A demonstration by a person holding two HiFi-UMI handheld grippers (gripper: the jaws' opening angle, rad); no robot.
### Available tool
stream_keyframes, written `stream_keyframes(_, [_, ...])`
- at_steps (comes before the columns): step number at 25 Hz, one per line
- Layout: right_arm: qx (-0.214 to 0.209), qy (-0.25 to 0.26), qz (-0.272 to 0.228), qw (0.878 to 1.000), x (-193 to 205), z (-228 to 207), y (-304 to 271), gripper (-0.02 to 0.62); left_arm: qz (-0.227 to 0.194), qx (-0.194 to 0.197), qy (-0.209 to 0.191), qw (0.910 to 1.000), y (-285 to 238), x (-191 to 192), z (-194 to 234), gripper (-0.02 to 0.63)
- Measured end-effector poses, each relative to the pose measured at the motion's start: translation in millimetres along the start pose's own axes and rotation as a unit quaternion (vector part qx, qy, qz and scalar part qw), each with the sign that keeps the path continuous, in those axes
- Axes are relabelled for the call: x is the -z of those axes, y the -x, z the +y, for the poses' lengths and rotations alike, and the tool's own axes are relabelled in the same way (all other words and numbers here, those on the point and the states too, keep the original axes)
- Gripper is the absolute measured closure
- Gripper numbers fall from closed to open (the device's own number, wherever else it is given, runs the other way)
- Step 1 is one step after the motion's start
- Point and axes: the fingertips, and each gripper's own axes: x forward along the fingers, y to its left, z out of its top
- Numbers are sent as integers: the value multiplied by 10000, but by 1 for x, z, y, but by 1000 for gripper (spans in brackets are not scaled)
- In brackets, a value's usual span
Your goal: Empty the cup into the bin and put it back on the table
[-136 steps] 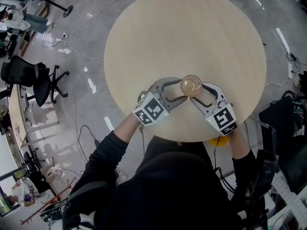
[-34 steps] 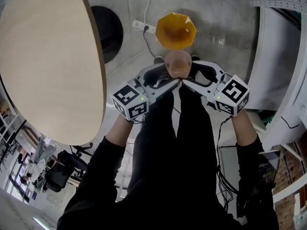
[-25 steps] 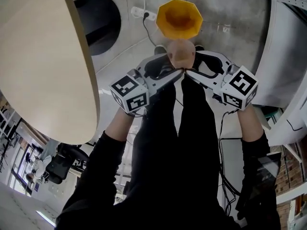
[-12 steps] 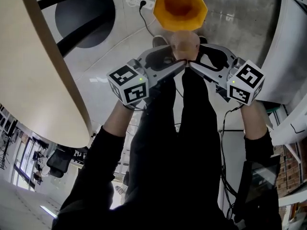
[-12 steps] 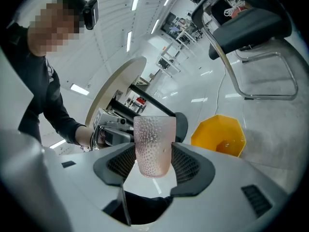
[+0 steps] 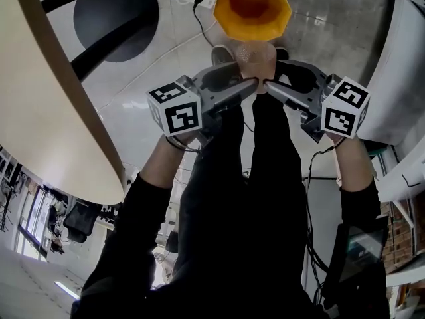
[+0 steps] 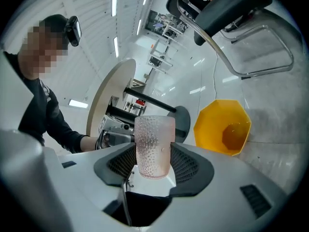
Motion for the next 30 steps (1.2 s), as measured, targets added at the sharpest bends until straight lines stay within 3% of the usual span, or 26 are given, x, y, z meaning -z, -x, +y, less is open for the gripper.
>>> stream_keyframes(6, [-12,-290,163,9994,1,1,0,365,166,-19,314,9994,0,1,0,351])
stream_keyframes(13, [-40,-785,-129,9968,-4,-5,1,373,55,66,728,9973,-2,-4,4,351])
stream_keyframes(25, [-102,-1393,-282,9898,-12,-7,3,377,240,-55,1162,9929,-1,-11,3,351])
stream_keyframes(30, [-241,-1327,-363,9902,-20,-7,-1,382,145,87,1640,9863,-3,-8,8,351])
